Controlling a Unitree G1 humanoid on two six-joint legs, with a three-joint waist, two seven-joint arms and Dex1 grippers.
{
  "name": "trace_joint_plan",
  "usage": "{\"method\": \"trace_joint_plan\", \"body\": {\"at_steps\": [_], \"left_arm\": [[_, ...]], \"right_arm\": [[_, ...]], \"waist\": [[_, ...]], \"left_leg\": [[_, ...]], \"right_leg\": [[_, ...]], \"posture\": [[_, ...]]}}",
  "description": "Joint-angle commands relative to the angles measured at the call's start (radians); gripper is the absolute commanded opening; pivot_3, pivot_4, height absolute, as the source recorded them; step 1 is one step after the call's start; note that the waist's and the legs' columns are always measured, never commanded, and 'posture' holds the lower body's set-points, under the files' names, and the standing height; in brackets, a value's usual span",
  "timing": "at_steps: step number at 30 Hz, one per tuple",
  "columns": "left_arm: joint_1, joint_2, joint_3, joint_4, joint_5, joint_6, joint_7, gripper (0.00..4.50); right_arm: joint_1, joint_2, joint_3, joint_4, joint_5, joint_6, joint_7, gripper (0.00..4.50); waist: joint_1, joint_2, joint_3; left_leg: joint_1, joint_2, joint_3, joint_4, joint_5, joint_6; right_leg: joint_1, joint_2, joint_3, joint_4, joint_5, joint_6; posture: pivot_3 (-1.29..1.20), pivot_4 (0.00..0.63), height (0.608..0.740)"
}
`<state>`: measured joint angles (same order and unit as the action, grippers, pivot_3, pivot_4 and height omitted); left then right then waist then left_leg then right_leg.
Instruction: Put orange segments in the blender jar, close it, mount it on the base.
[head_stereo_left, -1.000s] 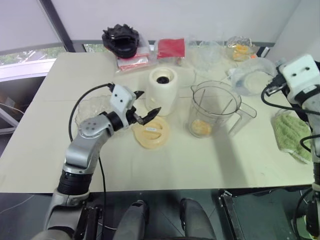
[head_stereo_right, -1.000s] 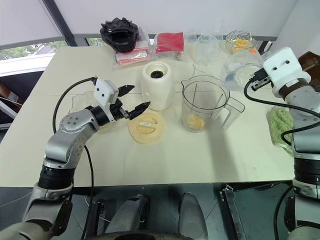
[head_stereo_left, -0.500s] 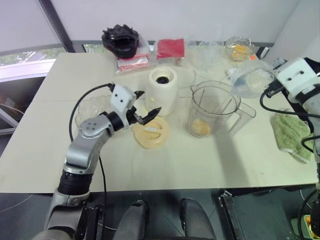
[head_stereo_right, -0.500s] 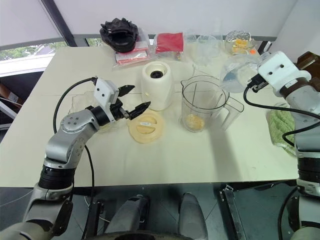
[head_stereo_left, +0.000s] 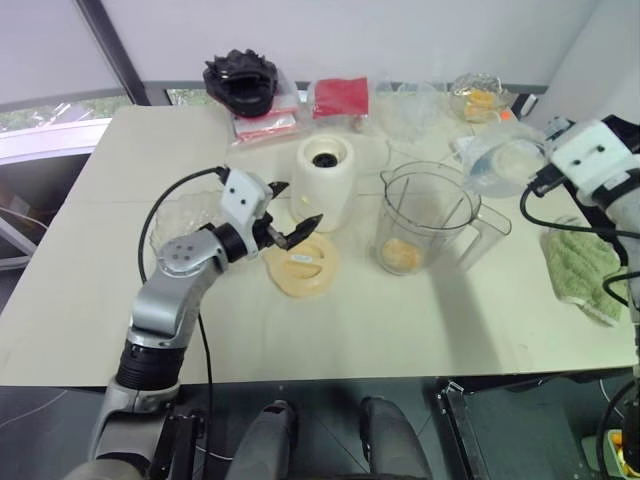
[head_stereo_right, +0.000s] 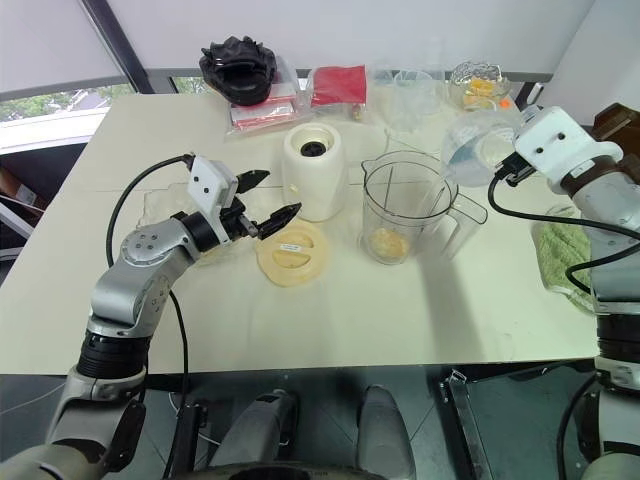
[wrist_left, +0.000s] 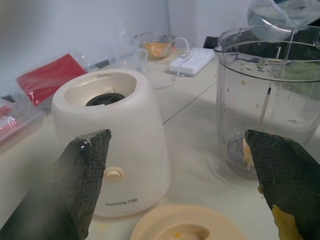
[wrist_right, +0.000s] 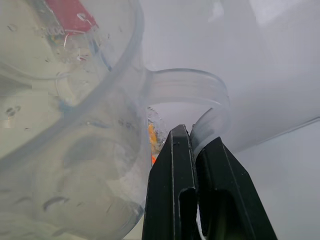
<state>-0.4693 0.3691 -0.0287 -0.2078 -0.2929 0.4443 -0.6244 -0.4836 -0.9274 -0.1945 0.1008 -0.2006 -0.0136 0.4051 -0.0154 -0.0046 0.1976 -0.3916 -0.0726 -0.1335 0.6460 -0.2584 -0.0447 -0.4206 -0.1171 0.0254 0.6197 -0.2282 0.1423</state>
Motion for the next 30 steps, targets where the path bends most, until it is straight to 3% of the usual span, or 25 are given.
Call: {"method": "trace_joint_plan", "body": {"at_steps": [1,22,30], "left_arm": [[-0.009,0.003,0.001,-0.026,-0.001,-0.019,0.004,4.50],[-0.025,0.001,-0.002,-0.005,0.009,-0.044,0.006,4.50],[-0.026,0.006,-0.001,-0.005,0.012,-0.042,0.003,4.50]], "right_arm": [[-0.023,-0.024,0.014,-0.008,-0.023,-0.049,0.001,0.02],[-0.041,-0.013,0.032,0.006,-0.064,-0.080,-0.010,0.02],[-0.033,0.087,-0.023,-0.044,0.045,0.113,-0.007,0.02]], "waist": [[-0.001,0.000,0.000],[-0.001,0.000,0.000],[-0.003,-0.001,-0.001]], "left_leg": [[0.000,0.000,0.000,0.000,0.000,0.000],[0.000,0.000,0.000,0.001,0.000,0.000],[0.001,0.000,0.000,0.001,0.000,0.000]], "right_leg": [[0.000,0.000,0.000,0.000,0.000,0.000],[0.000,0.000,0.000,0.001,0.000,-0.001],[0.000,0.000,0.000,0.001,0.001,-0.001]], "posture": [[0.00,0.150,0.740],[0.00,0.150,0.740],[0.00,0.150,0.740]]}}
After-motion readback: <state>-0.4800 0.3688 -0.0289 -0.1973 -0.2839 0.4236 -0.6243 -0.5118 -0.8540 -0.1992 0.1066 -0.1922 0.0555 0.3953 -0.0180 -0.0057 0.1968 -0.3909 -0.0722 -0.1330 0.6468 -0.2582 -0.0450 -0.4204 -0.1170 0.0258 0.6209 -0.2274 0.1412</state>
